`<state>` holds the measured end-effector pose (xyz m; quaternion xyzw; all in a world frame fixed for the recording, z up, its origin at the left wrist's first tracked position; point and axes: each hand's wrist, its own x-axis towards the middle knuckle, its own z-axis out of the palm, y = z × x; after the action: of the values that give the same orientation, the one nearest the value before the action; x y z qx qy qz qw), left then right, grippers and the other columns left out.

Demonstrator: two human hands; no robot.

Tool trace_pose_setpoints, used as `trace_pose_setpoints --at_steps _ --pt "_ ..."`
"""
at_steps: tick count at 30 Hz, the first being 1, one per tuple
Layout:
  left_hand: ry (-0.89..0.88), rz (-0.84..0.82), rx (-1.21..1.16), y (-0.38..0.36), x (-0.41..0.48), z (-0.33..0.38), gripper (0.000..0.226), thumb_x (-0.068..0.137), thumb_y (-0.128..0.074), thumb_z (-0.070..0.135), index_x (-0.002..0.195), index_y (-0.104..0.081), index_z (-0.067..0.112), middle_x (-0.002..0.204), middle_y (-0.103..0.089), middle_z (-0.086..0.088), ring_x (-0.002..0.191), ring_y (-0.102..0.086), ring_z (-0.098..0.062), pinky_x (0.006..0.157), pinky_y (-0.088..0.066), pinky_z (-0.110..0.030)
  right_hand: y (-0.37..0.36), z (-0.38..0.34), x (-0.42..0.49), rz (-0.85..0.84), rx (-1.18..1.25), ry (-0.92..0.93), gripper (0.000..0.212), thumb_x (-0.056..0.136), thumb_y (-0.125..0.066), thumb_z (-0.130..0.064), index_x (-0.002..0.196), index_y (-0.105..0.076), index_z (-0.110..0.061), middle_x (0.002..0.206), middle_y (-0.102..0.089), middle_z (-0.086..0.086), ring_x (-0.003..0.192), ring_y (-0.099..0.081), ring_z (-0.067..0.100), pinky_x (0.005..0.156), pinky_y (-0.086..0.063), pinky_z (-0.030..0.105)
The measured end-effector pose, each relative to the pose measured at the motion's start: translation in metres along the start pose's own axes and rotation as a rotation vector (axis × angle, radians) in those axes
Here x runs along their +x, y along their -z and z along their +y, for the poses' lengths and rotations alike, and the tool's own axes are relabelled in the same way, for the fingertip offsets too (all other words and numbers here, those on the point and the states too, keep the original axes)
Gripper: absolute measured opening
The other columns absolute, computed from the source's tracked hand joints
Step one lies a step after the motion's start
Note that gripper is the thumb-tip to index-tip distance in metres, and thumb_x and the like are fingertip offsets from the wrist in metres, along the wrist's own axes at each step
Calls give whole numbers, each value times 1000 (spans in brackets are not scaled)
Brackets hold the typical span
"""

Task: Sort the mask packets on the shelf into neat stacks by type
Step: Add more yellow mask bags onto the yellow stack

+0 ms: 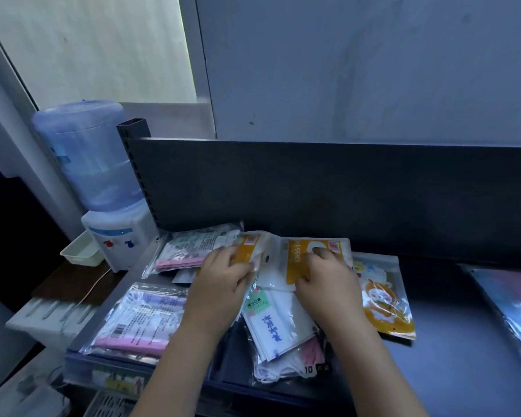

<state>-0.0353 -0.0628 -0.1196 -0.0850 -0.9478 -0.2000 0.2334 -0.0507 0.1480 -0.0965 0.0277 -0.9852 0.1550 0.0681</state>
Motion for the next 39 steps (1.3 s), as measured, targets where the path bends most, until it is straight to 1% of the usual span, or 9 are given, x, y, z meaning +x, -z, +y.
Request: trace_pose_setpoints --at_steps 4,11,19,21,23,26,30,33,39 --pt "-86 103 -74 5 -4 21 22 95 -70 16 114 -78 25 134 -64 3 126 -54 -21 89 -56 -38 7 8 4 -61 26 -125 42 85 -57 -43 121 -68 -24 148 -49 5 129 -46 32 97 -49 44" --pt "-146 299 -362 13 -12 63 22 102 -61 5 118 -75 11 114 -70 3 110 -65 -17 89 -54 -34 17 25 11 14 137 -468 63 80 -68 -42 132 -47 -14 130 -53 16 122 -48 43 97 -43 48" --pt "591 482 -950 28 3 82 13 108 -52 25 108 -64 22 106 -72 2 95 -73 -8 79 -65 -40 32 52 12 198 728 -633 87 75 -74 -5 154 -39 -19 126 -58 12 105 -59 35 61 -55 32" --pt "737 445 -1207 33 11 81 11 108 -50 19 110 -60 14 113 -73 -10 95 -77 -15 75 -65 -42 41 58 12 214 851 -706 83 78 -73 -1 154 -42 -19 123 -61 9 99 -58 28 70 -54 33" --pt "811 394 -1373 35 15 79 8 107 -51 10 113 -56 7 119 -71 -20 99 -77 -26 73 -65 -46 45 65 14 186 1070 -837 75 76 -75 3 146 -52 -12 117 -66 11 99 -65 32 86 -58 46" --pt "847 290 -1463 35 13 77 29 99 -52 -7 119 -47 14 127 -63 -27 98 -76 -34 70 -65 -49 52 73 14 65 1487 -974 31 75 -72 17 103 -69 5 96 -72 28 82 -73 42 69 -62 59" --pt "924 89 -1487 27 8 75 70 86 -46 -23 139 -38 22 126 -61 -22 88 -73 -38 66 -64 -49 58 81 8 19 1548 -816 37 79 -65 21 108 -73 -1 95 -74 26 82 -72 38 58 -59 40" --pt "1040 -17 -1583 21 11 73 51 92 -58 -6 141 -50 5 121 -71 -25 102 -74 -41 73 -65 -50 57 84 3 134 1499 -596 41 78 -69 16 106 -80 -12 93 -80 16 92 -76 40 80 -63 54" --pt "1143 80 -1691 20 19 66 31 98 -61 10 127 -65 0 115 -76 -21 95 -77 -28 78 -64 -45 72 86 -14 390 1395 -48 25 86 -67 19 83 -76 -4 97 -80 11 101 -76 23 87 -60 32"
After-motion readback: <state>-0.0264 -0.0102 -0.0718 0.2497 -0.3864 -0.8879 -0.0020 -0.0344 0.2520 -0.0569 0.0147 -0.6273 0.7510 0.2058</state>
